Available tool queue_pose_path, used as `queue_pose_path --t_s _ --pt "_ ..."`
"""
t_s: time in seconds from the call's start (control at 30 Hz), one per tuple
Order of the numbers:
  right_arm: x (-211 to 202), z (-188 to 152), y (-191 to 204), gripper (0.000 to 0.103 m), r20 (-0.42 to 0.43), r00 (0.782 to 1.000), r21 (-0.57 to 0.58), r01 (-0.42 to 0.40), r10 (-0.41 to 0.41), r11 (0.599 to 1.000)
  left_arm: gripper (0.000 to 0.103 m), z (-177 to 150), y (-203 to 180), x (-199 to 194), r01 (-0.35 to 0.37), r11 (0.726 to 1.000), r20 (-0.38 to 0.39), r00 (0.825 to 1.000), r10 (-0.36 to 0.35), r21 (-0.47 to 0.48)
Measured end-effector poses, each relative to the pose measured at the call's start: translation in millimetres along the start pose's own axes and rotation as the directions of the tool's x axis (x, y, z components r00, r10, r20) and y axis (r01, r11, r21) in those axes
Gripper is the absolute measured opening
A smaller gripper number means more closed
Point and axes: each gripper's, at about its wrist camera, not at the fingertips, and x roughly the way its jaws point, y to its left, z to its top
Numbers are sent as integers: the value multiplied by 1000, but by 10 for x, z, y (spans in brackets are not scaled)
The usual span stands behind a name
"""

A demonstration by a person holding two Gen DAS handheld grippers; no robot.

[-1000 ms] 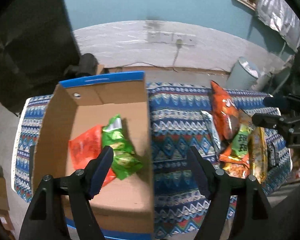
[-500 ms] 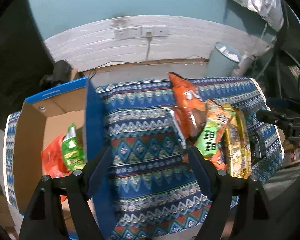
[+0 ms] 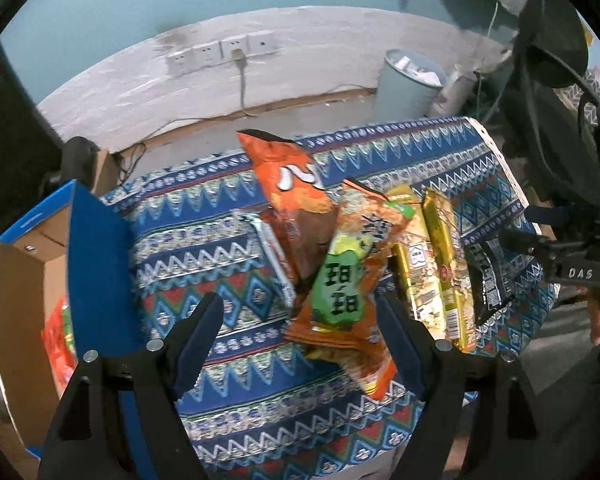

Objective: Organize snacks
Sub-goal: 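Move both grippers back to the snack pile, then grasp the orange-green snack bag with the left gripper while the right grasps the black bag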

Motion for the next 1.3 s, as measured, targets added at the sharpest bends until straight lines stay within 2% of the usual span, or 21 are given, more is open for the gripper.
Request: queue_pose_path --t_s 0.5,0.83,1.17,1.2,1.3 --pt "483 -281 -371 79 -129 991 57 52 -44 997 80 130 -360 549 22 997 -74 997 -17 80" --pt "743 -398 -459 79 -192 979 72 84 -69 994 80 119 -582 837 0 990 -110 994 16 142" --pt "902 -458 -518 79 -222 973 74 86 -67 994 80 31 -788 1064 -86 968 -96 989 111 237" --pt "919 -474 -519 79 -226 972 71 86 -68 994 79 22 -799 1077 -92 964 -92 989 118 248" --pt "991 -488 -511 79 -233 970 59 88 -72 994 65 4 -802 1122 -101 959 -93 987 129 265"
